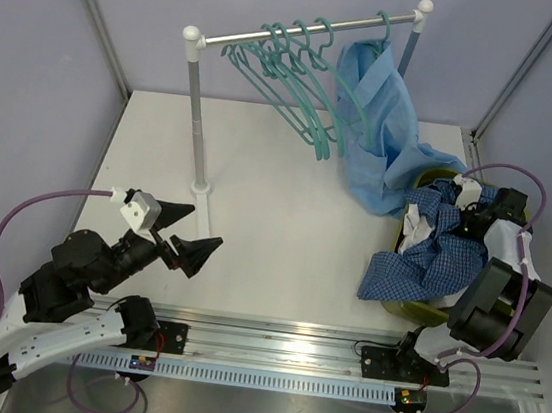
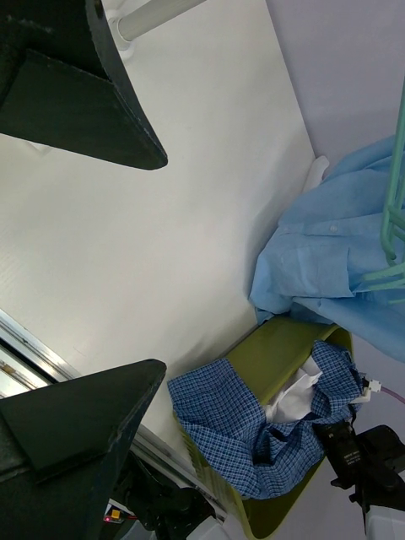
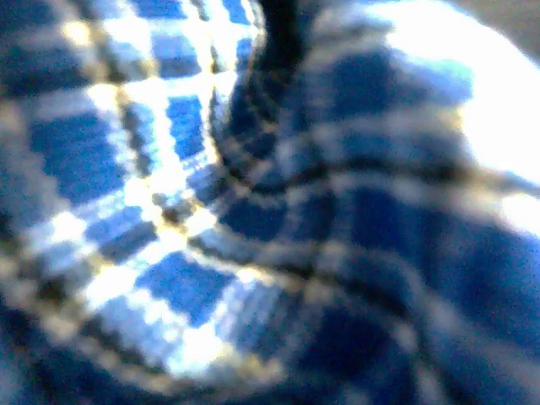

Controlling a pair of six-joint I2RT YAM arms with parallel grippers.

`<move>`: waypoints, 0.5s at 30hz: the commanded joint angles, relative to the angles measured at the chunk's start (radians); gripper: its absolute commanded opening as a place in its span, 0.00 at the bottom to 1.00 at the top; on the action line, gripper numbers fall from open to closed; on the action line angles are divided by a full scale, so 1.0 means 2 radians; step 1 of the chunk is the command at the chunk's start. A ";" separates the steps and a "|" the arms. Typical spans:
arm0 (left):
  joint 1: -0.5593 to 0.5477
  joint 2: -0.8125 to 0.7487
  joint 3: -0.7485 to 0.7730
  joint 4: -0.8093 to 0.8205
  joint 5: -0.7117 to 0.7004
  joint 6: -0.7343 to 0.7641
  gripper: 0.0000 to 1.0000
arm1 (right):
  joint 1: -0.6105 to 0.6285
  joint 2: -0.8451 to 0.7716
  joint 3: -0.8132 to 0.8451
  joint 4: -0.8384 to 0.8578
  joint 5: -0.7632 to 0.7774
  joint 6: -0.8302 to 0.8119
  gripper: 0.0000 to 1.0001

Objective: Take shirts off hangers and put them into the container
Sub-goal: Place the shirt into the basket

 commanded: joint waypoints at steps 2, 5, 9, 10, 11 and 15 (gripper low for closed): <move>-0.001 0.005 -0.002 0.026 0.009 -0.003 0.99 | 0.003 0.079 -0.061 -0.007 0.097 -0.005 0.39; -0.002 0.003 -0.002 0.021 0.009 -0.005 0.99 | 0.002 0.066 -0.060 -0.021 0.101 -0.015 0.55; -0.001 0.001 -0.001 0.017 0.008 -0.004 0.99 | 0.001 -0.028 -0.022 -0.074 0.095 -0.022 0.71; -0.001 0.000 -0.002 0.019 0.008 -0.003 0.99 | 0.001 -0.045 -0.009 -0.090 0.095 -0.022 0.73; -0.001 0.001 -0.001 0.019 0.008 -0.003 0.99 | 0.001 -0.059 0.008 -0.120 0.094 -0.022 0.77; -0.001 0.000 -0.002 0.022 0.009 -0.003 0.99 | 0.001 -0.105 0.115 -0.186 0.098 -0.025 0.84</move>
